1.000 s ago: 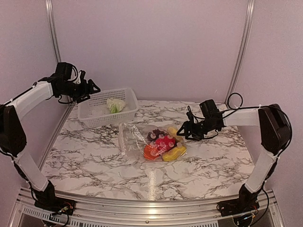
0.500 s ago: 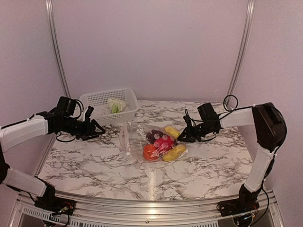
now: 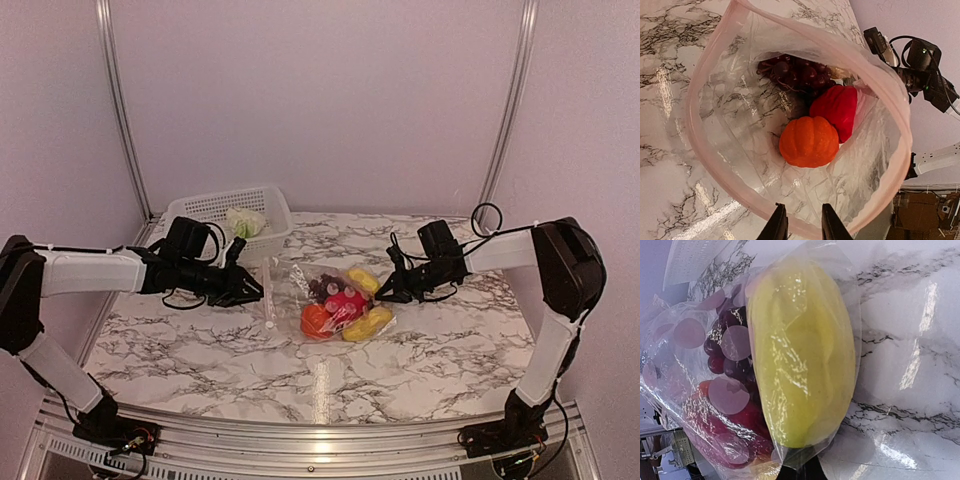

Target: Open the zip-top bag and remove the fake food

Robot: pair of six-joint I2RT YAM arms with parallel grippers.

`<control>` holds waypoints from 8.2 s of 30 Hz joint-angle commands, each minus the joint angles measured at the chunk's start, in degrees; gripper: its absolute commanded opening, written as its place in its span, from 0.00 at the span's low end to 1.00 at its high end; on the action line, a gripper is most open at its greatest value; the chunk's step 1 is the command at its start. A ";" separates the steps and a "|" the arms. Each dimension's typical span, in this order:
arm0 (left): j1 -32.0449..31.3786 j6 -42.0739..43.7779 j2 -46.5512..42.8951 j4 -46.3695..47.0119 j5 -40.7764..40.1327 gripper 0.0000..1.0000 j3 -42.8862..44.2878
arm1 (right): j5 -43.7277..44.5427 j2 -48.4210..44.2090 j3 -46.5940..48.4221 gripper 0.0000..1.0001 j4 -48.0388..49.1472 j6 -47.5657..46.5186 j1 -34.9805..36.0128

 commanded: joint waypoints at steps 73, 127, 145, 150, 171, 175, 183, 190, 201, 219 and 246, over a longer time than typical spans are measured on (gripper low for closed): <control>-2.56 3.68 6.59 7.28 -7.90 0.47 -0.97 | 4.03 -5.35 -5.79 0.00 2.72 1.68 -2.06; 19.54 19.17 45.05 -30.77 -36.53 0.90 67.66 | 2.84 -2.26 -0.79 0.00 2.07 1.83 -2.06; 12.29 14.26 -4.95 -12.51 -4.09 0.70 6.46 | 1.07 -3.79 -3.42 0.00 5.20 0.87 -2.01; 4.21 5.02 -10.34 -2.33 -2.28 0.51 -5.39 | 0.29 -4.58 -4.96 0.00 6.01 1.09 -1.93; -9.29 -1.73 19.14 18.40 0.79 0.41 6.79 | 2.05 -4.74 -7.22 0.00 6.67 1.65 2.05; -12.60 -1.92 24.10 21.74 3.39 0.54 10.06 | 2.69 -4.64 -7.46 0.00 6.84 2.18 3.30; -16.23 3.81 27.24 17.83 0.45 0.87 12.04 | 3.60 -5.66 -8.29 0.00 6.52 3.08 4.48; -18.02 11.40 27.86 12.30 -5.76 0.99 11.52 | 3.80 -6.53 -8.79 0.00 5.28 2.75 4.56; -16.49 9.91 21.86 14.71 -7.41 0.57 6.74 | 4.77 -8.09 -9.98 0.00 3.80 1.84 3.16; -2.01 12.81 -6.64 0.29 -7.11 0.41 -6.94 | 4.40 -10.80 -11.80 0.00 5.43 2.30 -2.17; 20.06 15.44 33.88 -28.67 -28.66 0.47 52.08 | 5.56 -10.21 -11.01 0.00 4.03 3.19 -2.20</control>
